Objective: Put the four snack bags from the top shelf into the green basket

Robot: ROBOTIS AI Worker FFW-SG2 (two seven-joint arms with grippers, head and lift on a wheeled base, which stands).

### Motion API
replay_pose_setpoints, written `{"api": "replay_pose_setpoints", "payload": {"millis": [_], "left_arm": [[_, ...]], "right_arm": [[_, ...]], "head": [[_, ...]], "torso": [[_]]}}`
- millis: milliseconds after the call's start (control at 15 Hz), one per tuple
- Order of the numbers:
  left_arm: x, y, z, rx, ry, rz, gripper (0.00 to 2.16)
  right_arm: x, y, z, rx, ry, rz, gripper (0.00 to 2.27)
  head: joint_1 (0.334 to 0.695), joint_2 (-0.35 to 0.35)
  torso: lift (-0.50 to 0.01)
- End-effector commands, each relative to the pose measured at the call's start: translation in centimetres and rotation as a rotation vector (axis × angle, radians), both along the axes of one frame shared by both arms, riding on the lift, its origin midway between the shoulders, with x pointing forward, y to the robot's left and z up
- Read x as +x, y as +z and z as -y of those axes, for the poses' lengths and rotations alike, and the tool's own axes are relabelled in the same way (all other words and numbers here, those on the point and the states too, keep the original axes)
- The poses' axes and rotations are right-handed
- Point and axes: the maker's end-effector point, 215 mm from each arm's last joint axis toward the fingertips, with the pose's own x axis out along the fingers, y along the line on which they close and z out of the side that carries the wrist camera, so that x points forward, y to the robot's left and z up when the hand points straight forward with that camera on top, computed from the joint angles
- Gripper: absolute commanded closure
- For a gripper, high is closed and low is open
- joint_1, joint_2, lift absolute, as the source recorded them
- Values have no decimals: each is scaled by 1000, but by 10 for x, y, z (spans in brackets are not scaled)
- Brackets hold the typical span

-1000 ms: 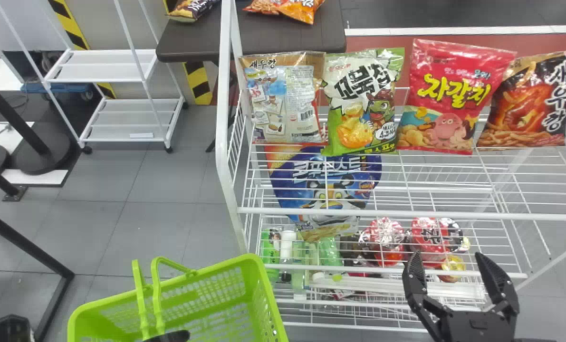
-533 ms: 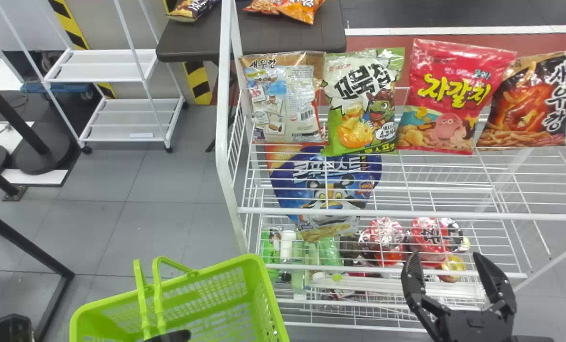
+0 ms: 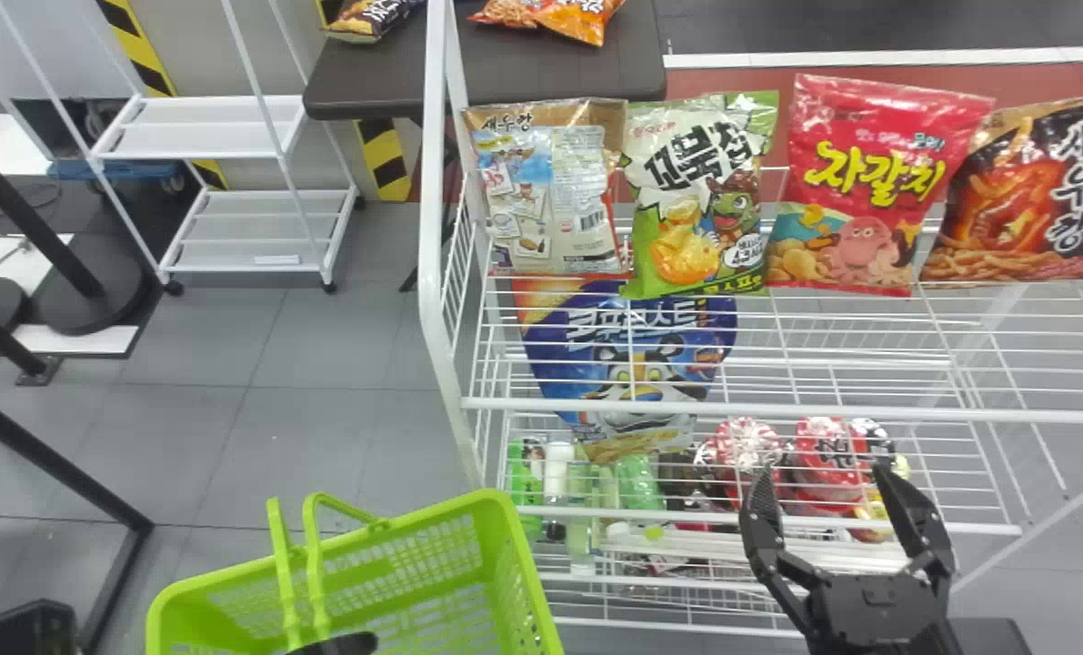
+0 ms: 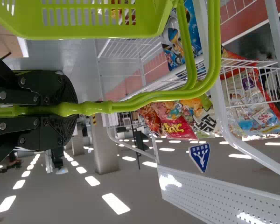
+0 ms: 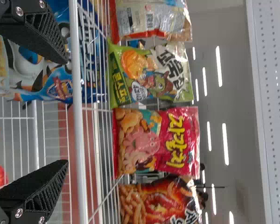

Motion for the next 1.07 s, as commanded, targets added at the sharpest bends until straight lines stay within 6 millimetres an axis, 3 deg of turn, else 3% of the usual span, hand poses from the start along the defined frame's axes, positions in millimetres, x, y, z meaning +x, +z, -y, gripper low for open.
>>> {"api": "replay_pose_setpoints", "payload": {"millis": [0,200,400,667,1000], "left_arm": [[-4,4,2,-7,-6,6,1889],[-9,2,8,-14,-18,-4,1889],[-12,1,9,-15,-20,-11,1889],[-12,1,12,-15,-28,-7,1889],[-13,2,21,-26,-49,-7,1889]], "right_arm": [[15,23,-35,-7,76,29,33],[44,33,-77,-18,156,11,33],[88,39,-110,-49,216,-9,33],[138,57,-148,-72,284,14,33],[181,82,-197,-38,385,49,33]], "head": [[695,132],[695,211],[695,273],[695,309],[695,350]], "torso": [[0],[0],[0],[0],[0]]}}
